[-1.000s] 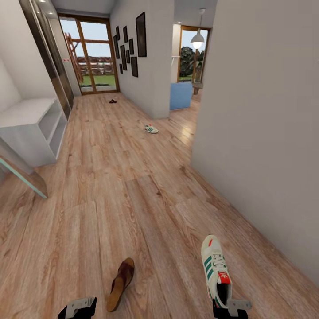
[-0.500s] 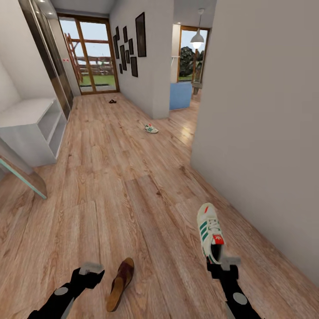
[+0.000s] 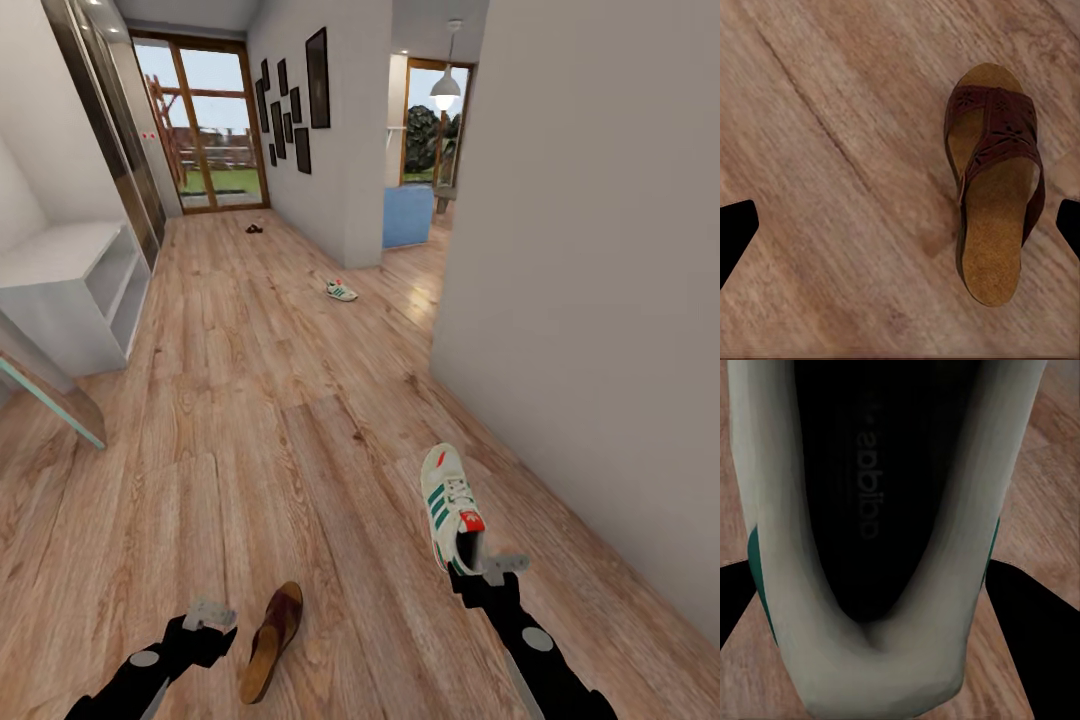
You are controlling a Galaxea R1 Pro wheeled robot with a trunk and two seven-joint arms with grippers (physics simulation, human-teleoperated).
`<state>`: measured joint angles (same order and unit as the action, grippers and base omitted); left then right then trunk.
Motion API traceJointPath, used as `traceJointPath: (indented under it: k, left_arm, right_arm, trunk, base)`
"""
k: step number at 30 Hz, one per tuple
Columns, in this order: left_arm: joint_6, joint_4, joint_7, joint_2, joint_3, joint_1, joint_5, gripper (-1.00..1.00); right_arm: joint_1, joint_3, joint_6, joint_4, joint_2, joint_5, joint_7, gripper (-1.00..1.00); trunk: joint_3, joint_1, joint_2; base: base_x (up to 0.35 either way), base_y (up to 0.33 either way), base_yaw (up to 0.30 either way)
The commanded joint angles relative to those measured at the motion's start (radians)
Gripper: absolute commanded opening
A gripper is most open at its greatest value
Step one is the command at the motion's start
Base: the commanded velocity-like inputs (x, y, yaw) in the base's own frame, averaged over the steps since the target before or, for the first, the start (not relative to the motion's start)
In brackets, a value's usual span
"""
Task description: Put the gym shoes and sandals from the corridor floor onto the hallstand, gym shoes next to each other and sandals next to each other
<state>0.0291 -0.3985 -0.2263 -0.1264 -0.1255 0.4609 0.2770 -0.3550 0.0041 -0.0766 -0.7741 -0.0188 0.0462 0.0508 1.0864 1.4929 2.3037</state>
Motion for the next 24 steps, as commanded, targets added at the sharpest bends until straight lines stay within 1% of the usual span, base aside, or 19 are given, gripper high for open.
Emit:
traceJointPath:
  k: [1,5,8,12,24]
  left_arm:
    - [0.004,0.005,-0.007,-0.001,-0.008,0.0,0.009,1.0]
    - [0.007,0.007,-0.007,0.0,-0.009,-0.001,0.01,1.0]
    - [0.01,0.007,-0.005,0.001,-0.009,-0.001,0.009,1.0]
    - [0.011,0.007,-0.005,0.001,-0.009,-0.001,0.008,1.0]
    - [0.013,0.007,-0.005,0.002,-0.009,-0.001,0.01,1.0]
  right_arm:
    - [0.0,-0.002,-0.002,0.024,-0.004,0.005,0.006,-1.0]
    - [0.0,-0.002,-0.003,0.031,-0.005,0.004,0.007,-1.0]
    - [0.0,-0.002,-0.002,0.028,-0.005,0.003,0.007,-1.0]
    - [0.0,-0.003,-0.001,0.027,-0.005,0.003,0.007,-1.0]
    - [0.0,-0.004,0.001,0.026,-0.004,0.003,0.006,-1.0]
  trunk:
    - [0.001,0.0,0.0]
    - [0.001,0.0,0.0]
    - [0.001,0.0,0.0]
    - [0.001,0.0,0.0]
    - [0.001,0.0,0.0]
  base:
    - [0.0,0.0,0.0]
    - [0.0,0.0,0.0]
    - [0.0,0.0,-0.095]
    - [0.0,0.0,-0.223]
    - [0.0,0.0,-0.276]
